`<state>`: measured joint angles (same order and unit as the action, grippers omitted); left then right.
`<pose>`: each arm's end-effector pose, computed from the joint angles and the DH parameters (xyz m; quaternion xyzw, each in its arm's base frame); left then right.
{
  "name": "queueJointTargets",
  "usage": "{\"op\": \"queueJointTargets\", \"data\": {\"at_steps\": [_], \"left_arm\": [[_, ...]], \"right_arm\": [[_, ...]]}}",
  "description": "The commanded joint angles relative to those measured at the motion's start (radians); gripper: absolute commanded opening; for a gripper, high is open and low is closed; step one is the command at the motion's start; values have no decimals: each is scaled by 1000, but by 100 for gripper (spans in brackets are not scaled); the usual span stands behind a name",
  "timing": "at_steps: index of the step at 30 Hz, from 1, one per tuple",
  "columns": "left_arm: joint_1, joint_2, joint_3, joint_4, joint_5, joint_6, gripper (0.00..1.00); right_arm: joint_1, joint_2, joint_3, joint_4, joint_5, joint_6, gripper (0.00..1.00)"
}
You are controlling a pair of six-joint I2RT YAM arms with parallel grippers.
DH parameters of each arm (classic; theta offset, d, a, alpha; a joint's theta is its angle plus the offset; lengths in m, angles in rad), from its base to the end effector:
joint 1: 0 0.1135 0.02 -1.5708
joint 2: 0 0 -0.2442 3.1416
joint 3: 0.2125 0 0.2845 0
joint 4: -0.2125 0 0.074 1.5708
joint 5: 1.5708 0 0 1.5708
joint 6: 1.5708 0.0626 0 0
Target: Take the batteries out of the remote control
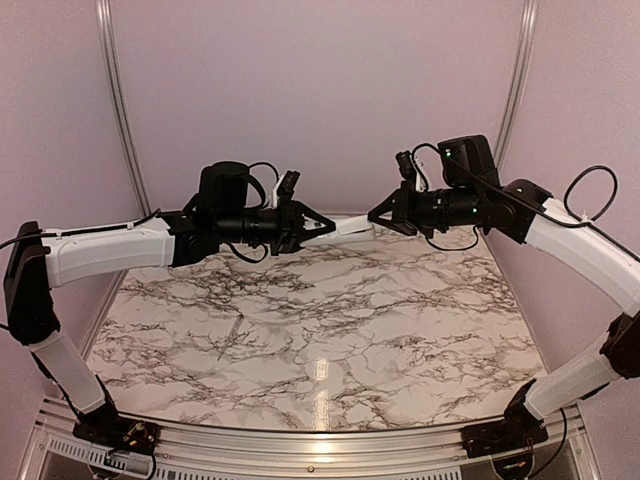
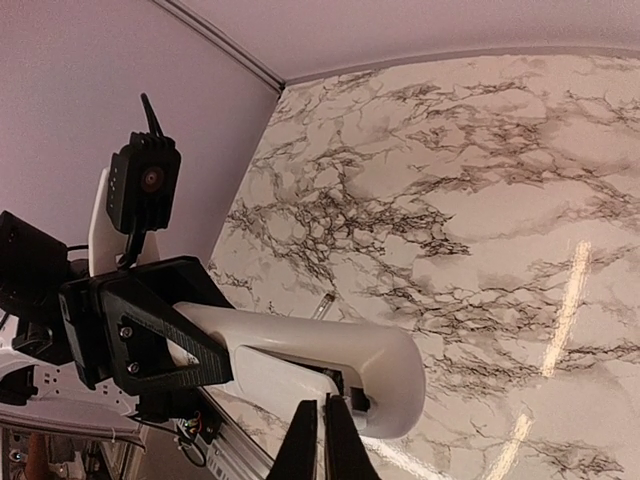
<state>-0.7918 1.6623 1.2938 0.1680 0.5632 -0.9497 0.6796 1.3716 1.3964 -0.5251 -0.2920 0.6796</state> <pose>0.2908 -0.3421 0.2872 0.1166 0.7554 -0.6035 0.2270 0.2732 0.2439 0.3555 -0.0742 0.8510 0.4145 0.3139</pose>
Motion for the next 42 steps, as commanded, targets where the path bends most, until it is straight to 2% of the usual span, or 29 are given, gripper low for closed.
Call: {"op": "queueJointTargets", "data": {"at_steps": [1, 28, 42], "left_arm": [[-20, 1, 18, 57, 15, 11, 0], [-20, 0, 19, 59, 1, 6, 0], [-20, -1, -1, 1, -54, 29, 0]], "right_arm": [[24, -14, 32, 48, -93, 2, 2], [24, -10, -12, 52, -111, -3, 0], [24, -11, -56, 46, -81, -24, 0]]}}
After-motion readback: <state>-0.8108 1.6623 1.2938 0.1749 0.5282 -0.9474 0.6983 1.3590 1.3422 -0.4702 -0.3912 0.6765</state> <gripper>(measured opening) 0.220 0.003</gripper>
